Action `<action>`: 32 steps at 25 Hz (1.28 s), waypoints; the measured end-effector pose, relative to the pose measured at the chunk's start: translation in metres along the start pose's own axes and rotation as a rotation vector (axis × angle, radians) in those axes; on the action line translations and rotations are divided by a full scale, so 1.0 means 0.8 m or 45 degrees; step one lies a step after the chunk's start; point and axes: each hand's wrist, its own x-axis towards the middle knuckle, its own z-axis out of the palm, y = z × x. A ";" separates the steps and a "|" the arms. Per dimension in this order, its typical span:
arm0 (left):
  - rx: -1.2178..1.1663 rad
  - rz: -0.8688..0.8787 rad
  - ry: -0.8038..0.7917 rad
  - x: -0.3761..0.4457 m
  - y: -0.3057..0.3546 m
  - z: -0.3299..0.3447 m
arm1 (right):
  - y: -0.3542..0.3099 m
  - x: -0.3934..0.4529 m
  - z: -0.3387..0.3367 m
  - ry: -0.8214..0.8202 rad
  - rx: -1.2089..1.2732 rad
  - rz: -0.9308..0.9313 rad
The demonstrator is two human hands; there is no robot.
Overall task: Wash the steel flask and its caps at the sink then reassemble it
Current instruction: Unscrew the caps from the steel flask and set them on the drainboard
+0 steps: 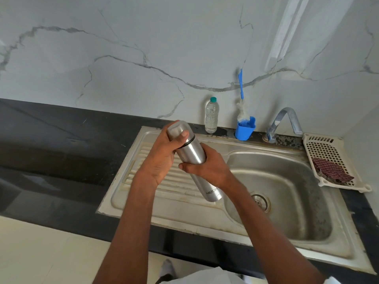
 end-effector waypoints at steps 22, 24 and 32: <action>1.051 -0.139 0.512 0.079 -0.246 -0.220 | 0.044 0.061 0.137 0.119 -0.254 0.217; 1.078 -0.062 0.536 0.080 -0.246 -0.216 | 0.044 0.061 0.130 0.129 -0.254 0.232; 0.009 -0.022 -0.072 0.072 -0.078 -0.078 | 0.041 0.040 0.063 -0.065 0.136 0.264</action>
